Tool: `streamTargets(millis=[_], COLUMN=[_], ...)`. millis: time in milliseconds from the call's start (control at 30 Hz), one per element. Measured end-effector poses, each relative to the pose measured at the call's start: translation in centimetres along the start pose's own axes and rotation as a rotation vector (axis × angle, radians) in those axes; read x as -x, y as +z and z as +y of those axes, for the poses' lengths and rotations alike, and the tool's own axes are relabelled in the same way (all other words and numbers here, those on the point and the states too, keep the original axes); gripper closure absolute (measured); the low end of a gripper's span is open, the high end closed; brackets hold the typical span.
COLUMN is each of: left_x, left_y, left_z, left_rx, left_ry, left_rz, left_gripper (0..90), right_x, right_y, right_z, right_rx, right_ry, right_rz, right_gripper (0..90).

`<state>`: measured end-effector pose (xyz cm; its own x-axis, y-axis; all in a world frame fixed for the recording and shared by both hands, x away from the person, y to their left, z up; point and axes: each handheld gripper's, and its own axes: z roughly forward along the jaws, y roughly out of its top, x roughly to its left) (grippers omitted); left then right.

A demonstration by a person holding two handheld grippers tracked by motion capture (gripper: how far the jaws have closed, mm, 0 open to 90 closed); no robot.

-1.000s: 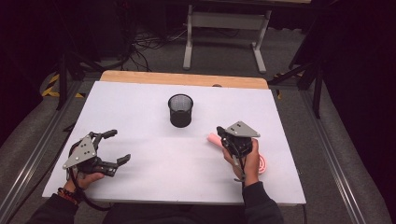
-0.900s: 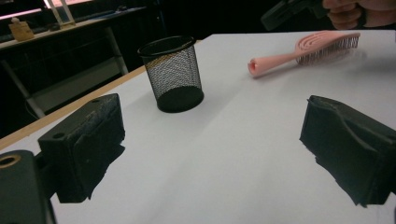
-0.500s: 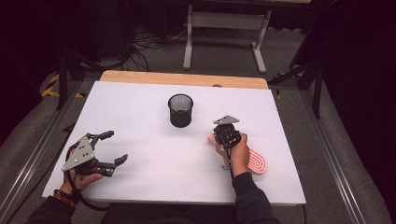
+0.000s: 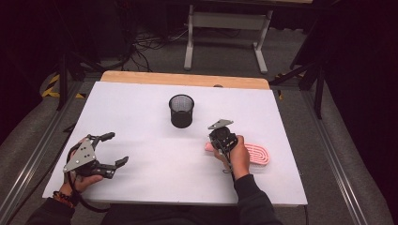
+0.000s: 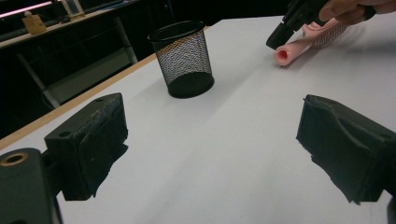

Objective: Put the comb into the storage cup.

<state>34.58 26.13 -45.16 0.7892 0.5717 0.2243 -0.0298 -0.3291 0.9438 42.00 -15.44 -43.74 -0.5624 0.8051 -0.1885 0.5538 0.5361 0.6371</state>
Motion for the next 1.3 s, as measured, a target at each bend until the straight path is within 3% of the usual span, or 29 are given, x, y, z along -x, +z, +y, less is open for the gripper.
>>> streamTargets(millis=[433,700,1033,1300], left_x=[0.0,-0.1,-0.2,-0.4], left_y=[0.0,-0.1,-0.1,-0.1], left_z=[0.0,-0.1,-0.2,-0.3], left_rx=[-0.003,0.003,-0.001,0.007], left_ry=[-0.002,-0.012,-0.014,-0.045], left_rz=[-0.003,-0.005,0.004,-0.012], left_gripper=[9.3,9.3,9.4,9.8], right_x=[-0.5,-0.9,-0.9,-0.9], right_y=[-1.4,-1.3,-1.5,-1.8], right_z=[-1.2,-1.7,-2.4,-3.3], right_rx=[-0.002,-0.003,-0.008,-0.012], right_ry=[-0.049,-0.078,-0.087,-0.098], right_rz=[0.050,0.072,0.085,0.096], right_gripper=[89.9,89.9,89.0,88.4])
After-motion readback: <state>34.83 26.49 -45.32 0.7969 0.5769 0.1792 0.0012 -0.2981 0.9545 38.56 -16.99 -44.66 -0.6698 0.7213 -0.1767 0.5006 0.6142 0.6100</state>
